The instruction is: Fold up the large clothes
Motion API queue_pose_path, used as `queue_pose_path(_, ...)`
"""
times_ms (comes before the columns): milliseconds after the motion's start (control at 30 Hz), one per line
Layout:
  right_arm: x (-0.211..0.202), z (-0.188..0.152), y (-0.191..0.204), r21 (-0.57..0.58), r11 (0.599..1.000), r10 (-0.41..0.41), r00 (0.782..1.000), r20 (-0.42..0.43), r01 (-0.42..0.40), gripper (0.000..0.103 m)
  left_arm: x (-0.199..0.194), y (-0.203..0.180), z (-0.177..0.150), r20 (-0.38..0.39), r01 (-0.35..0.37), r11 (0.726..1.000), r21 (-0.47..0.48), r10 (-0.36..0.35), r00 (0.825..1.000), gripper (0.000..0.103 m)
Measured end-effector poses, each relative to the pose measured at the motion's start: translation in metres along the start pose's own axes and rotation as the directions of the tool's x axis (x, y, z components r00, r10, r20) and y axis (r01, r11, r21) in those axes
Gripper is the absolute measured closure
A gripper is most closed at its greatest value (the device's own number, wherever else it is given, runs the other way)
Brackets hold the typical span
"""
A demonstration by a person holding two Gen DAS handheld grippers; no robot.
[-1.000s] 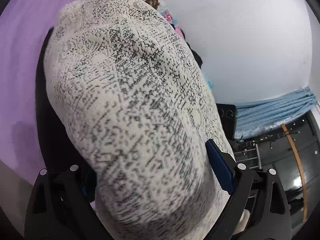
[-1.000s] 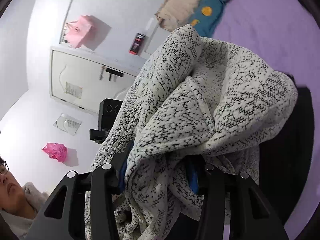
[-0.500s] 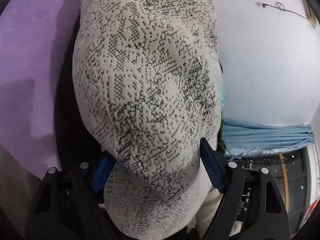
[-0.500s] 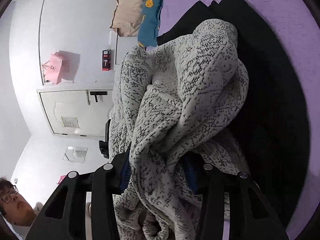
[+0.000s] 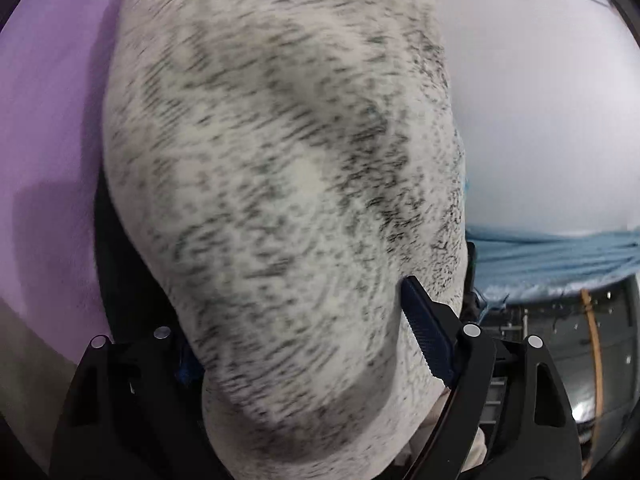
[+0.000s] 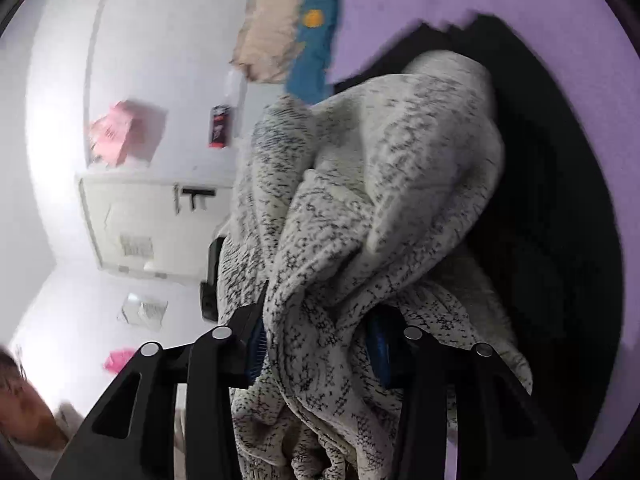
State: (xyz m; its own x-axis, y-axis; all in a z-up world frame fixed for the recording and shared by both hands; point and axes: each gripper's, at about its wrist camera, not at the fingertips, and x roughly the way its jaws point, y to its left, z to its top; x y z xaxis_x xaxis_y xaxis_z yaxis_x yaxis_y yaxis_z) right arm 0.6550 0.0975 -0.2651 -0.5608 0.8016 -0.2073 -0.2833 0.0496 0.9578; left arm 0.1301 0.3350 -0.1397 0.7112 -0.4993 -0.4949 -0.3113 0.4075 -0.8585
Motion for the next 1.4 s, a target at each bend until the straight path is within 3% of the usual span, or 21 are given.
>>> queue_pose_path(200,-0.024,-0.004,0.021,-0.062,0.998,0.01,1.0,0.023,-0.008,0.062,-0.005,-0.051,0.011,0.038,0.032,0.997,0.069,-0.035,0.999,0.022)
queue_pose_path(300,-0.021,0.0,-0.003,0.021,0.999,-0.045,0.999,0.012,0.045,0.062,0.008,-0.043,0.016,0.021,0.027,0.999,0.032,-0.028,0.999,0.023)
queue_pose_path(367,-0.014,-0.003,-0.032,0.085,0.99,-0.115,0.993,-0.023,0.116,0.062,0.022,-0.025,0.012,-0.011,-0.012,1.0,-0.016,0.012,1.0,0.024)
queue_pose_path(433,-0.012,-0.011,-0.046,0.109,0.988,-0.102,0.994,-0.041,0.106,0.062,0.037,-0.008,0.007,-0.026,-0.025,0.997,-0.068,0.023,0.999,0.023)
queue_pose_path(500,-0.011,-0.02,-0.05,0.098,0.993,-0.067,0.997,-0.026,0.069,0.061,0.041,-0.001,0.004,-0.013,0.009,0.995,-0.095,-0.01,1.0,0.023)
queue_pose_path(567,-0.013,-0.025,-0.049,0.091,0.993,-0.07,0.997,-0.02,0.072,0.061,0.043,0.009,-0.001,-0.004,0.06,0.99,-0.125,-0.061,0.998,0.023)
queue_pose_path(633,-0.016,-0.03,-0.048,0.091,0.992,-0.088,0.996,-0.021,0.09,0.06,0.045,0.001,-0.003,-0.007,0.056,0.991,-0.122,-0.057,0.998,0.023)
queue_pose_path(667,-0.02,-0.034,-0.044,0.088,0.99,-0.106,0.994,-0.015,0.107,0.055,0.043,-0.001,-0.003,-0.002,0.049,0.992,-0.115,-0.05,0.999,0.023)
queue_pose_path(733,-0.017,-0.03,-0.029,0.096,0.986,-0.135,0.991,0.012,0.134,0.042,0.031,-0.013,-0.003,0.018,0.011,0.995,-0.097,-0.009,1.0,0.02)
queue_pose_path(800,-0.025,-0.031,-0.012,0.047,0.977,-0.211,0.977,0.033,0.209,0.013,0.014,-0.025,-0.006,0.049,-0.069,0.996,-0.054,0.072,0.996,0.017)
queue_pose_path(833,-0.033,-0.029,0.001,0.023,0.969,-0.247,0.968,0.045,0.246,0.01,0.004,-0.034,-0.01,0.069,-0.118,0.993,-0.028,0.119,0.99,0.015)
queue_pose_path(933,-0.05,-0.03,0.028,-0.006,0.961,-0.275,0.959,0.071,0.276,0.008,-0.01,-0.061,-0.024,0.108,-0.181,0.983,0.006,0.18,0.978,0.009)
queue_pose_path(1100,-0.045,-0.025,0.088,-0.095,0.911,-0.388,0.913,0.124,0.4,0.006,-0.024,-0.113,-0.057,0.171,-0.252,0.966,0.054,0.24,0.956,0.007)
queue_pose_path(1233,-0.027,-0.031,0.128,-0.135,0.918,-0.353,0.924,0.144,0.372,0.006,-0.01,-0.164,-0.088,0.188,-0.253,0.962,0.102,0.232,0.955,0.007)
queue_pose_path(1333,-0.01,-0.032,0.153,-0.144,0.929,-0.321,0.936,0.142,0.34,0.006,-0.038,-0.147,-0.095,0.187,-0.252,0.96,0.122,0.227,0.956,0.007)
queue_pose_path(1400,0.005,-0.03,0.164,-0.135,0.937,-0.308,0.945,0.112,0.321,0.006,-0.047,-0.118,-0.121,0.164,-0.224,0.966,0.128,0.202,0.966,0.007)
